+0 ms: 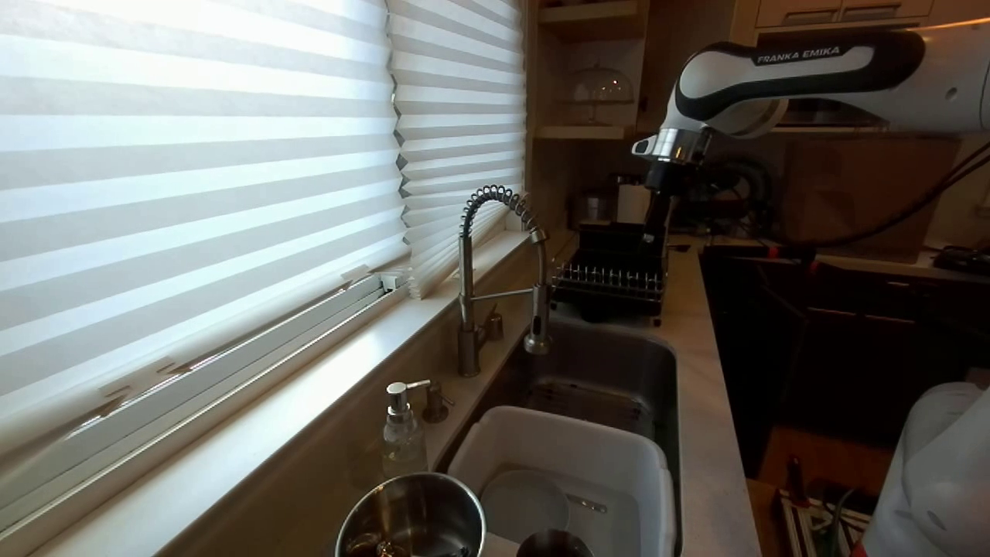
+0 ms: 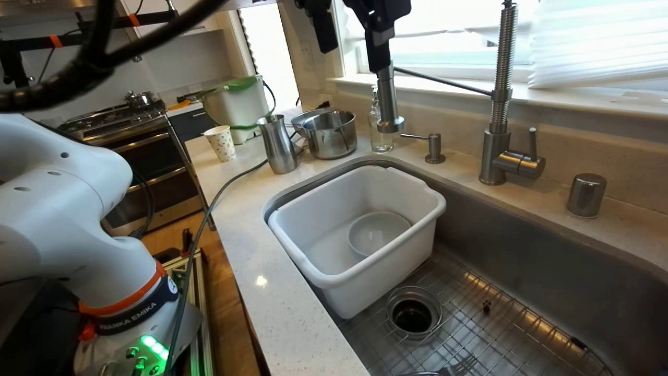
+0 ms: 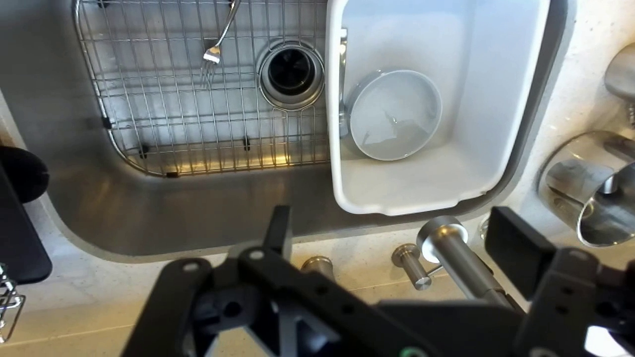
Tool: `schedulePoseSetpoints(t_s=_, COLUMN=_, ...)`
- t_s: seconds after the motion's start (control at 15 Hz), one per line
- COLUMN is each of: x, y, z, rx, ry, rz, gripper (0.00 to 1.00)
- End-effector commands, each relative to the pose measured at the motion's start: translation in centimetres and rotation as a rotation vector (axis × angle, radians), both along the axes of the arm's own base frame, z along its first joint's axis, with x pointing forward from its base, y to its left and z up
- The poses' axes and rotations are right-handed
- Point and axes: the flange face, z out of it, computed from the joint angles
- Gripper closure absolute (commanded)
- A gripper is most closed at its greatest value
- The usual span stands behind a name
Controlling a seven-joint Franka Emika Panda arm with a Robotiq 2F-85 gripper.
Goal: Close the tap
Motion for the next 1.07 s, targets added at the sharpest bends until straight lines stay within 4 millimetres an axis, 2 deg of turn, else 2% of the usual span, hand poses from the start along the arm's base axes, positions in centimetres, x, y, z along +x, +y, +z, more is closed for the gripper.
schedulePoseSetpoints(t_s=0.0, x=-0.76, y=0.89, z=-0.38, rx=-0.02, ry=-0.002, rz=-0.038, gripper=0.0)
schedulePoseSetpoints(t_s=0.27, x=0.02, y=0.52, z=0.2, rx=-0.004, ry=-0.007, rz=-0.019, gripper=0.0)
schedulePoseSetpoints(t_s=1.0, x=0.02, y=0.42, z=0.16, rx=-0.001, ry=-0.008, rz=-0.019, gripper=0.0)
